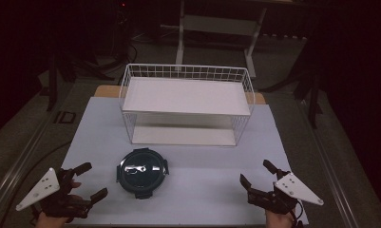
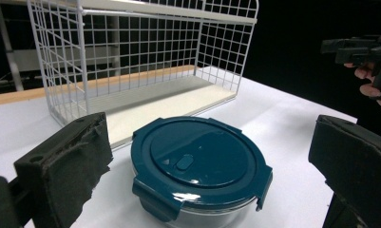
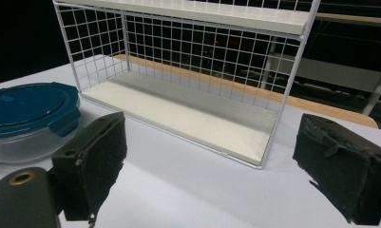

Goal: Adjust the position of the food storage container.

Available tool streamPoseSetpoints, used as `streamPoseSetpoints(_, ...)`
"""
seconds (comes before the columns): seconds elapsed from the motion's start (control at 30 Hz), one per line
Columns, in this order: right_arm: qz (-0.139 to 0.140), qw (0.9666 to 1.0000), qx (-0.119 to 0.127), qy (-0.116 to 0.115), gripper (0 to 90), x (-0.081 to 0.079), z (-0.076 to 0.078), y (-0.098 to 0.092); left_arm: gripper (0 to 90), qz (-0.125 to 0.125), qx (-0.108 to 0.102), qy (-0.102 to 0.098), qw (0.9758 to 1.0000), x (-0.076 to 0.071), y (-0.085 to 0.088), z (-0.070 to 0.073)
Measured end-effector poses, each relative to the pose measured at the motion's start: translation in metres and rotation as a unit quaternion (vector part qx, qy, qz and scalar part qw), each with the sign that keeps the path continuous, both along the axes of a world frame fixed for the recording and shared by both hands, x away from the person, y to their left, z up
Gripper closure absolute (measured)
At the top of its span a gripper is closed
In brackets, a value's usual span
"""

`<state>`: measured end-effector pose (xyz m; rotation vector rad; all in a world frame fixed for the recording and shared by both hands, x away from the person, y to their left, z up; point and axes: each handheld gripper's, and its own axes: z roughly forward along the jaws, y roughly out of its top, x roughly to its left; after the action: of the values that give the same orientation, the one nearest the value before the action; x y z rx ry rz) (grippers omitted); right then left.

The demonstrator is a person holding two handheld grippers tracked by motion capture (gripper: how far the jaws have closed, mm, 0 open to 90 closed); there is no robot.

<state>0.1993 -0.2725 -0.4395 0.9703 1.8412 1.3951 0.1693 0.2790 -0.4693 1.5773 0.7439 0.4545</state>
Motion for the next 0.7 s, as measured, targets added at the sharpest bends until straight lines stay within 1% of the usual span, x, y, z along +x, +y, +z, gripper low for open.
streamPoseSetpoints(0.2,0.000,1.0000,0.001,-0.002,10.3,-0.001,0.001,0.001,0.3,-0.005,0.001,-0.004,1.0000,-0.002,-0.002,0.003)
streamPoseSetpoints(0.23,0.001,1.0000,0.002,-0.006,10.3,-0.002,0.002,0.001,0.3,-0.009,0.003,-0.005,0.9999,-0.002,-0.003,0.005)
streamPoseSetpoints(0.3,0.002,1.0000,0.003,-0.005,10.3,-0.002,0.002,0.001,0.3,-0.013,0.002,-0.006,0.9999,-0.002,-0.004,0.006)
streamPoseSetpoints(0.37,0.002,1.0000,0.004,-0.006,10.3,-0.002,0.003,0.001,0.3,-0.026,-0.002,-0.007,0.9996,-0.001,-0.003,0.008)
streamPoseSetpoints(0.43,0.002,1.0000,0.004,-0.005,10.3,-0.002,0.003,0.001,0.3,-0.037,-0.004,0.000,0.9993,0.000,-0.002,0.012)
streamPoseSetpoints(0.47,0.002,1.0000,0.006,-0.005,10.3,-0.002,0.003,0.001,0.3,-0.039,-0.001,0.004,0.9992,0.002,-0.001,0.015)
streamPoseSetpoints(0.53,0.003,1.0000,0.009,-0.003,10.3,-0.001,0.002,0.001,0.3,-0.032,0.017,0.009,0.9993,0.004,0.001,0.019)
streamPoseSetpoints(0.57,0.003,1.0000,0.009,-0.003,10.3,-0.001,0.002,0.001,0.3,-0.032,0.017,0.009,0.9993,0.004,0.001,0.019)
streamPoseSetpoints(0.6,0.003,0.9999,0.010,-0.002,10.3,-0.001,0.002,0.001,0.3,-0.025,0.045,0.003,0.9987,0.005,0.005,0.021)
streamPoseSetpoints(0.63,0.003,0.9999,0.010,0.001,10.3,-0.001,0.002,0.001,0.3,-0.032,0.046,0.015,0.9983,0.008,0.008,0.021)
streamPoseSetpoints(0.67,0.003,0.9999,0.010,0.002,10.3,-0.001,0.002,0.002,0.3,-0.034,0.045,0.021,0.9982,0.010,0.010,0.021)
streamPoseSetpoints(0.7,0.003,0.9999,0.010,0.002,10.3,-0.001,0.002,0.002,0.3,-0.028,0.048,0.025,0.9981,0.012,0.013,0.020)
